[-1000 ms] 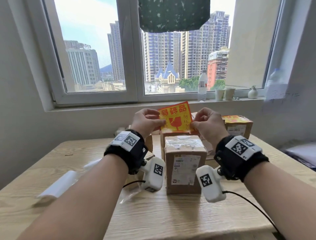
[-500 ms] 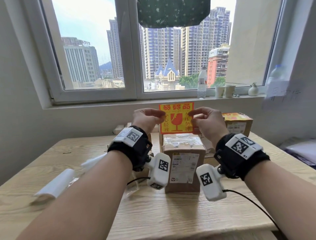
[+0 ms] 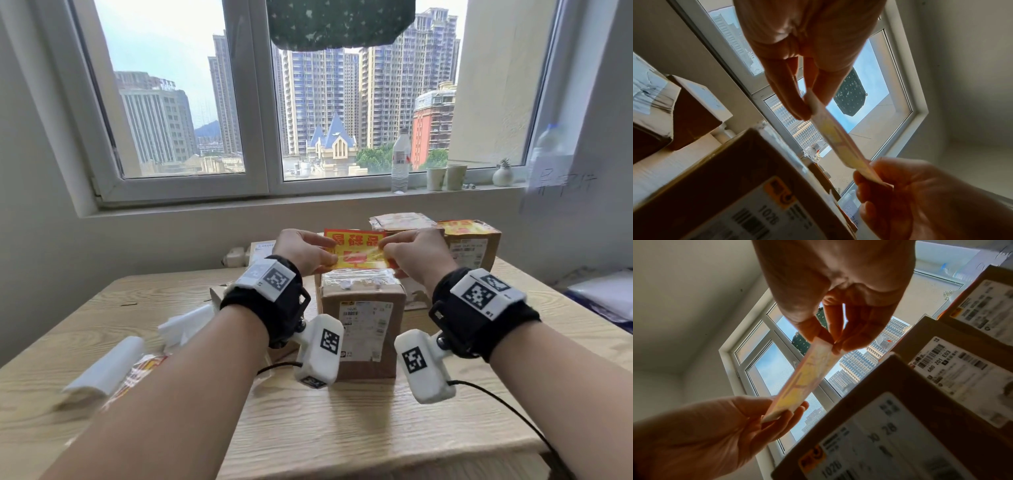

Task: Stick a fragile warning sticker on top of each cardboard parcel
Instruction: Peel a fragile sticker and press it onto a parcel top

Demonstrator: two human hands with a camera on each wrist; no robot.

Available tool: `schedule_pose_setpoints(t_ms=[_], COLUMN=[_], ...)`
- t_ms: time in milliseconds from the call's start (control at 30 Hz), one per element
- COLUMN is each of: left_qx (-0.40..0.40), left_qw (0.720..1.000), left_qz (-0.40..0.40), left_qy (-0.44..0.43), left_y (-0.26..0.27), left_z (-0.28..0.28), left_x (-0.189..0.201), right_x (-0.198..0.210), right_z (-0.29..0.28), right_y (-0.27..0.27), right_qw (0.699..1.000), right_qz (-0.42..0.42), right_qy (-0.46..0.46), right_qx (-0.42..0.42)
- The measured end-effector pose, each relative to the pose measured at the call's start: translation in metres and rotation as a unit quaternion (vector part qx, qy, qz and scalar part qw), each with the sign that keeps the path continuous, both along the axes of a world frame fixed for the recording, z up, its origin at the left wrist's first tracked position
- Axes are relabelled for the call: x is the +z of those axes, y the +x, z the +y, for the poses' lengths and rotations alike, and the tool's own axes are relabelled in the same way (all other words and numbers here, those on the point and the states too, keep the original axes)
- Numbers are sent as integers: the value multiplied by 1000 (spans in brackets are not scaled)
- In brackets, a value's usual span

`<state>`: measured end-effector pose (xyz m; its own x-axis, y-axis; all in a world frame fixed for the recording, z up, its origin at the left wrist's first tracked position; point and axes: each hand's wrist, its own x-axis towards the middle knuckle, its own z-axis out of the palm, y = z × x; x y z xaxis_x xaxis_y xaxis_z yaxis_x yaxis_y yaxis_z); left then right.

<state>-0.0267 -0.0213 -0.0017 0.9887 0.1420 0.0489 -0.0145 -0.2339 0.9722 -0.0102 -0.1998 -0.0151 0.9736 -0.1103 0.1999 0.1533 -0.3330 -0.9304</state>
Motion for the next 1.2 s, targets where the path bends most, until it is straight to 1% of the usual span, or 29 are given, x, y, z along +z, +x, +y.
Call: schedule_pose_setpoints(t_ms=[133, 233, 300, 367, 500, 600, 767, 967, 1200], left_qx=[11, 36, 45, 52, 67, 70, 81, 49, 63], left_qw=[999, 997, 996, 995, 995, 996, 994, 998, 995], left_qz=[26, 22, 21, 16, 7, -6, -31, 4, 4], left_qy=[29, 68, 77, 83, 79, 58, 63, 40, 77], left_y=[-1, 2, 4, 5, 5, 7, 5, 4, 6], left_z=[0, 2, 1, 1, 0, -2, -2, -4, -3], left_x=[-7, -13, -16, -17, -17, -15, -11, -15, -23], right_x=[-10, -15, -18, -19, -19, -19, -20, -21, -26], right_z=[-4, -6, -4, -4, -6, -5, -7, -8, -8], right_y=[2, 0, -2, -3, -2, -2, 2, 1, -2], right_qw=[999, 997, 993, 991, 991, 991, 996, 994, 987], right_qz=[-3, -15, -26, -30, -23, -24, -28, -26, -39], right_qy=[-44, -79, -115, -132, -135, -128, -90, -107, -158], right_qx=[-9, 2, 3, 0, -1, -2, 1, -4, -6])
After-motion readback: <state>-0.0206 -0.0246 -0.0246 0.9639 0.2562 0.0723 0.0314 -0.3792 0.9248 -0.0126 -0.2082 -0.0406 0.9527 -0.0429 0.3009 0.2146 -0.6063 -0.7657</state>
